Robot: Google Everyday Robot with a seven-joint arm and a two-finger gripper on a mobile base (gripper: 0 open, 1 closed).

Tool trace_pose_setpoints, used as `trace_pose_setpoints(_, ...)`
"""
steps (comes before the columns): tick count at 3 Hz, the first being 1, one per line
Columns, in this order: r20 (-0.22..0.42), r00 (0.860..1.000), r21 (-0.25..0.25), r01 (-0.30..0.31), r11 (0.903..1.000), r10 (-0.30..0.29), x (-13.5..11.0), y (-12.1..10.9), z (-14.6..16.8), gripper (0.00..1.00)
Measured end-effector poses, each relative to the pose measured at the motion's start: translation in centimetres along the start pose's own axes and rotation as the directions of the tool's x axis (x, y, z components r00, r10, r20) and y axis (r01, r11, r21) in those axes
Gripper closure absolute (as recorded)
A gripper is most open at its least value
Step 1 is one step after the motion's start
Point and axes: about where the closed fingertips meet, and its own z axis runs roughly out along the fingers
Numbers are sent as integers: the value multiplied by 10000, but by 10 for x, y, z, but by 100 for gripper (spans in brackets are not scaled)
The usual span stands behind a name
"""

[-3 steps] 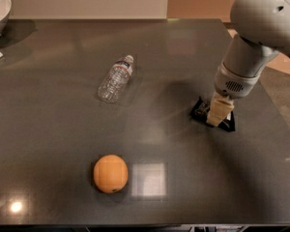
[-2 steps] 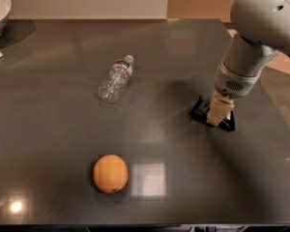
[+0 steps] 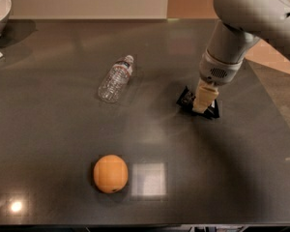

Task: Move rxbar chocolate near water bottle

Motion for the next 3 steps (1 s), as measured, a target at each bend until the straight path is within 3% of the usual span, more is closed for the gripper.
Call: trace_pose_setpoints(3,878,9870,-90,1357,9907,-1344,-90,-41,2,100)
